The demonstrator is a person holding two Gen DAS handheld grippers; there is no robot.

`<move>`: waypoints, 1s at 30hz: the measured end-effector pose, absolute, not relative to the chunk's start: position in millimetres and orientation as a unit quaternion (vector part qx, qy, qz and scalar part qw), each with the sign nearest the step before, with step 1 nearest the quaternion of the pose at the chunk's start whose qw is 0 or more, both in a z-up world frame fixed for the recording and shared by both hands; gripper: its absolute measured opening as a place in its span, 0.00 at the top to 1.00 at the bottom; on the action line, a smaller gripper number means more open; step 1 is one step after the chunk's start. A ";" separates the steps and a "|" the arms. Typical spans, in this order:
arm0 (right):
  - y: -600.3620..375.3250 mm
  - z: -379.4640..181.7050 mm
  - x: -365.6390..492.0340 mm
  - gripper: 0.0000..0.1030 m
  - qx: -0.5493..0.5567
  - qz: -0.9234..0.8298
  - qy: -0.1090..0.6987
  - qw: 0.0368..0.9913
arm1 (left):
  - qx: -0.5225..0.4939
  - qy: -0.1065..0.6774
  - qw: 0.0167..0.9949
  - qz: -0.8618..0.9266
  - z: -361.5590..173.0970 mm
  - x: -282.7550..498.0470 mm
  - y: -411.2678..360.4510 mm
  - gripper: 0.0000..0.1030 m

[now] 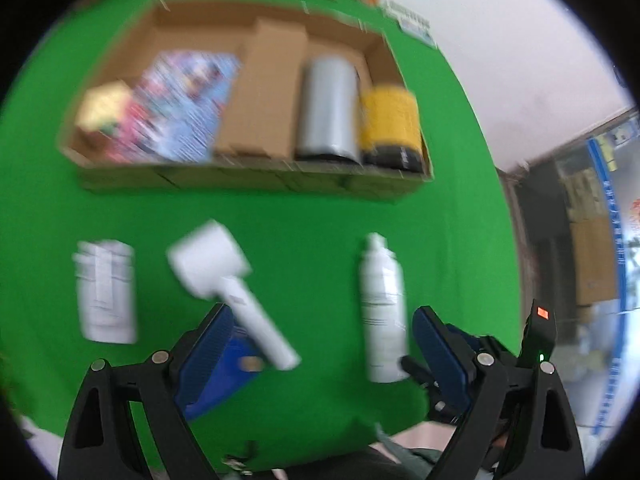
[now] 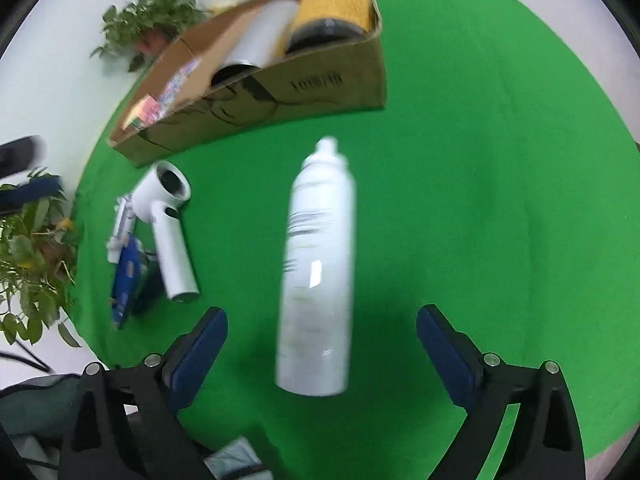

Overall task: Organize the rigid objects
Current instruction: 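Move the right tool to the white spray bottle and grasp it, then lift the spray bottle and lower it into the box between cup and jar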

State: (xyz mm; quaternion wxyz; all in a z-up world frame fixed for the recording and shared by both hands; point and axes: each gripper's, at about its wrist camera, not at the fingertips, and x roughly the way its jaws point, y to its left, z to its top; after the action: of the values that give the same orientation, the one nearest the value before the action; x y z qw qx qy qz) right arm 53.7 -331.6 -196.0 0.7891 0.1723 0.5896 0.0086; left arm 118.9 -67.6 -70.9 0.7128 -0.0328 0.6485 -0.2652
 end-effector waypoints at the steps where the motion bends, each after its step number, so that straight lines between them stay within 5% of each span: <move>1: -331.7 -196.7 51.7 0.07 0.177 0.008 0.594 0.785 | -0.045 0.666 0.691 -0.278 -88.0 122.3 -78.7 0.11; 9: -311.0 -227.9 77.3 0.15 0.257 0.066 0.621 0.738 | -0.045 0.750 0.601 -0.272 -188.5 135.9 -136.6 0.20; 11: -294.8 -235.3 84.4 0.18 0.255 0.079 0.632 0.727 | -0.003 0.745 0.610 -0.269 -196.5 133.1 -141.4 0.33; 13: -277.6 -246.8 91.3 0.28 0.255 0.092 0.650 0.710 | 0.037 0.748 0.607 -0.266 -202.6 129.2 -142.6 0.57; 15: -265.2 -254.6 96.1 0.45 0.258 0.106 0.662 0.696 | 0.023 0.757 0.598 -0.263 -205.7 127.2 -134.2 0.58; 19: -253.1 -260.9 99.8 0.57 0.257 0.109 0.672 0.686 | 0.015 0.763 0.592 -0.259 -207.4 123.5 -126.3 0.58; 24: -261.4 -257.5 107.6 0.59 0.255 0.098 0.678 0.683 | -0.008 0.753 0.597 -0.276 -186.7 123.5 -122.8 0.59; 30: -273.9 -193.2 125.4 0.59 0.235 0.098 0.626 0.737 | 0.012 0.679 0.661 -0.319 -96.2 132.2 -134.4 0.59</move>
State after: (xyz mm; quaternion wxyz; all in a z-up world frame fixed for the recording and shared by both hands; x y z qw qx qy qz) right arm 125.4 -273.9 -193.2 0.7370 0.2354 0.6259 0.0982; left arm 132.2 -134.4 -96.2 0.6614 0.0122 0.6787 -0.3191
